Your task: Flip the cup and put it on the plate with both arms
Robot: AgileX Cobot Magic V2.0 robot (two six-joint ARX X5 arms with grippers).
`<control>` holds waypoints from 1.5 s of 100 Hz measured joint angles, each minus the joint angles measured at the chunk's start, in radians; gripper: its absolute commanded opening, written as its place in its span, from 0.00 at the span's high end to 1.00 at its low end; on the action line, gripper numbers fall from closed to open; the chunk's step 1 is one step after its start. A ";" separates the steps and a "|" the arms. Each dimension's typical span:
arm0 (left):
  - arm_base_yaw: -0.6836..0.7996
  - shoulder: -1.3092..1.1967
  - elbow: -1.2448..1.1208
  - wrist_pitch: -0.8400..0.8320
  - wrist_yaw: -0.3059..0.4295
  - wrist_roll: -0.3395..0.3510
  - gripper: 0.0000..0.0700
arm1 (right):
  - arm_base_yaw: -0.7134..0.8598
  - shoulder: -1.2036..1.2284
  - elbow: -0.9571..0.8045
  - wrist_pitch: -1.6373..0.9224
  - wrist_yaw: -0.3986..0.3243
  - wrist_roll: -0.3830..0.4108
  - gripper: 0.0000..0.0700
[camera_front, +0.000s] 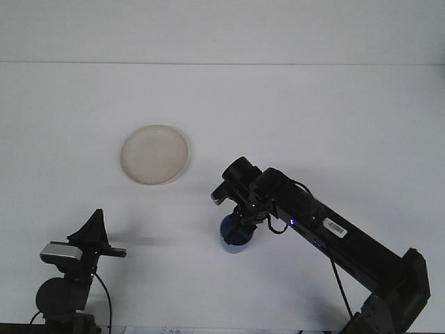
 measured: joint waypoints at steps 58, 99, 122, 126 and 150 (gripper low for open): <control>0.000 0.000 0.000 0.000 0.000 0.000 0.98 | 0.000 0.004 0.002 0.019 -0.003 0.002 0.47; 0.000 0.000 0.000 0.000 0.000 0.000 0.98 | -0.227 -0.276 0.032 0.097 -0.056 -0.026 0.47; 0.000 0.000 0.000 0.001 0.000 0.000 0.98 | -0.489 -0.520 -0.026 0.230 -0.002 -0.039 0.47; 0.000 0.000 0.000 0.001 0.000 0.000 0.98 | -0.529 -0.578 -0.063 0.265 0.014 -0.039 0.47; 0.000 0.000 0.000 0.005 0.000 0.000 0.98 | -0.663 -0.951 -0.413 0.514 0.075 0.010 0.47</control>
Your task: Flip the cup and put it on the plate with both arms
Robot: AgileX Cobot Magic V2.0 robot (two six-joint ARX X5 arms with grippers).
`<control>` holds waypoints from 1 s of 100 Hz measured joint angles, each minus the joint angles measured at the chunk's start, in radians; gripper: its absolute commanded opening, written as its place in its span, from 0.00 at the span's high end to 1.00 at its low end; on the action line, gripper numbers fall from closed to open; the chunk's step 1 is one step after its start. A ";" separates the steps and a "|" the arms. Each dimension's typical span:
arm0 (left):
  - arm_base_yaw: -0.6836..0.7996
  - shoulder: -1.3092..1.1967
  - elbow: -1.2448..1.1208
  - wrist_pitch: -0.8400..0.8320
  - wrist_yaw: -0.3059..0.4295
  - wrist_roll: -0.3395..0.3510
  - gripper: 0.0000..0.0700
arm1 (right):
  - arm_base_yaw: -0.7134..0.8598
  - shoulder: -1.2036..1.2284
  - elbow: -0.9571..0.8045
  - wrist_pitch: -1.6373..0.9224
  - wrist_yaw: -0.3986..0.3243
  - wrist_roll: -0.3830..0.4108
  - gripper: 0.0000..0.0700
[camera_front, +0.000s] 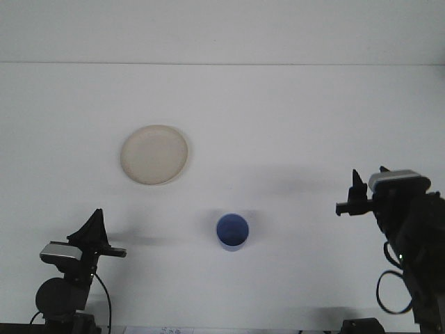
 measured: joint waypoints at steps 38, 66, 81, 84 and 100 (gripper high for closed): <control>0.000 0.001 0.022 -0.032 0.000 0.000 0.98 | -0.001 -0.423 -0.385 0.087 0.035 0.101 1.00; 0.000 0.137 0.350 -0.282 -0.002 0.000 0.98 | -0.001 -0.449 -0.386 0.100 0.051 0.109 1.00; 0.000 0.359 0.626 -0.580 -0.002 -0.028 0.98 | -0.001 -0.449 -0.386 0.100 0.051 0.109 1.00; 0.000 0.411 0.690 -0.643 -0.002 -0.031 0.98 | -0.001 -0.449 -0.386 0.100 0.051 0.109 1.00; 0.000 0.681 1.017 -0.940 -0.002 -0.038 0.98 | -0.001 -0.449 -0.386 0.100 0.051 0.109 1.00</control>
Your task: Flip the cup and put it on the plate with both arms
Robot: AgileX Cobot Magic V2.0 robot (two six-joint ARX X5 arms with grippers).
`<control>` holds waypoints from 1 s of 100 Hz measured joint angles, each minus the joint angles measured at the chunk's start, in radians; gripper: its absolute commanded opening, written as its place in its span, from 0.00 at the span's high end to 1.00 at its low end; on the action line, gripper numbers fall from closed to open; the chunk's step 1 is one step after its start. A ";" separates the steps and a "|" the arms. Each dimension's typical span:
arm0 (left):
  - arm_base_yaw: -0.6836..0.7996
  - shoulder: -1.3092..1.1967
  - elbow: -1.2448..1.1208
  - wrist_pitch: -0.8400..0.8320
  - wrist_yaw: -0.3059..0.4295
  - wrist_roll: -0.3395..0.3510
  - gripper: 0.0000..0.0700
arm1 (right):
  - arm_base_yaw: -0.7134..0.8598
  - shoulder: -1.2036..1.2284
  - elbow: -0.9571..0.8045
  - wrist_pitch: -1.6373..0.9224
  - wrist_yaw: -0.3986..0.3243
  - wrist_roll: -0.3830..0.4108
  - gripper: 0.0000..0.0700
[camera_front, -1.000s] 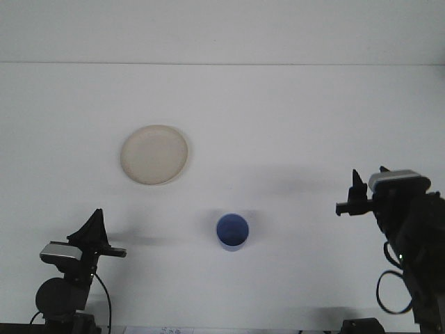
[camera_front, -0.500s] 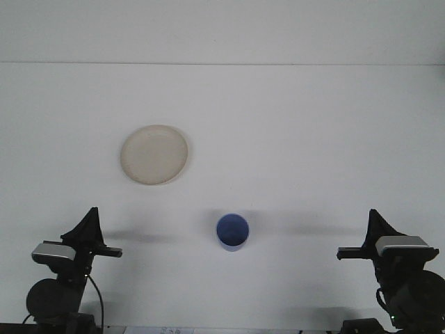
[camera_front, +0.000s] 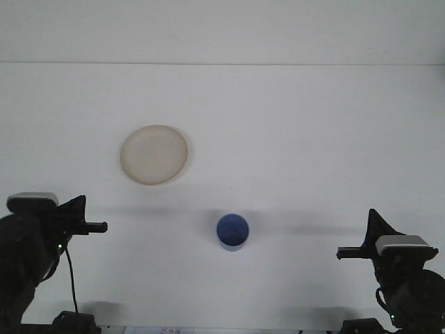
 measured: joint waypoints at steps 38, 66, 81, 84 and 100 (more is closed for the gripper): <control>-0.014 0.308 0.256 -0.180 0.000 -0.009 0.62 | 0.000 0.000 0.000 0.000 0.000 0.000 1.00; -0.090 0.467 0.256 -0.123 0.204 -0.049 0.28 | 0.000 0.000 0.000 0.000 0.000 0.000 1.00; -0.204 0.568 0.256 -0.051 0.244 -0.041 0.26 | 0.000 0.000 0.000 0.000 0.000 0.000 1.00; -0.233 0.593 0.256 -0.041 0.245 -0.041 0.26 | 0.000 0.000 0.000 0.000 0.000 0.000 1.00; -0.372 0.716 0.257 -0.020 0.255 -0.040 0.26 | 0.000 0.000 0.000 0.000 0.000 0.000 1.00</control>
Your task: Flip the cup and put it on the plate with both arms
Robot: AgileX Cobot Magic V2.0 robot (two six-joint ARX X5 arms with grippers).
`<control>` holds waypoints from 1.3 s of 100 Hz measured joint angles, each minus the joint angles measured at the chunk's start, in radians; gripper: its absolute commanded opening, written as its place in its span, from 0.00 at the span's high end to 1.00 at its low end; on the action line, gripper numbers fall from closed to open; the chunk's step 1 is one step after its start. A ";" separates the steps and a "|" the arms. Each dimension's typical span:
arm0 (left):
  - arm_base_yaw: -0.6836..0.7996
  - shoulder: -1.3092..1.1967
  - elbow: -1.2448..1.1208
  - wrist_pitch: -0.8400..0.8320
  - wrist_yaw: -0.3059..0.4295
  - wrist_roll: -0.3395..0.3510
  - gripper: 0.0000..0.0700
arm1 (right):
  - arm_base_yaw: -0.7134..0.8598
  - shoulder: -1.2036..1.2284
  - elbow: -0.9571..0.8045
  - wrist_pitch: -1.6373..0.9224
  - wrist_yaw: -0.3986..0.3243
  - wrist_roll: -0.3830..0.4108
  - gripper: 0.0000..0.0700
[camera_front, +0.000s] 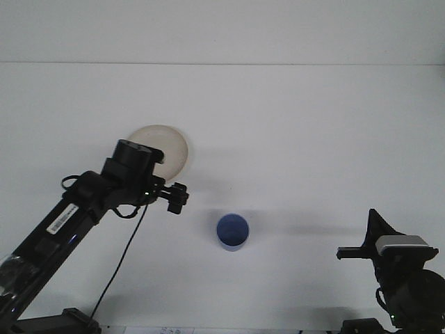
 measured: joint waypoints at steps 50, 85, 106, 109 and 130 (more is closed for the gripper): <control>-0.170 0.157 0.065 0.076 0.056 0.000 0.26 | 0.000 0.000 0.000 0.000 0.000 0.000 1.00; -0.234 0.230 0.068 0.106 0.055 0.000 0.26 | 0.000 0.000 0.000 0.000 0.000 0.000 1.00; -0.254 0.312 0.068 0.114 0.025 0.000 0.43 | 0.000 0.000 0.000 -0.001 0.000 0.000 1.00; -0.254 0.322 0.068 0.115 0.020 0.000 0.55 | 0.000 0.000 0.000 -0.003 0.000 0.000 1.00; -0.262 0.332 0.072 0.104 0.014 0.008 0.99 | 0.000 0.000 0.000 -0.016 0.000 0.000 1.00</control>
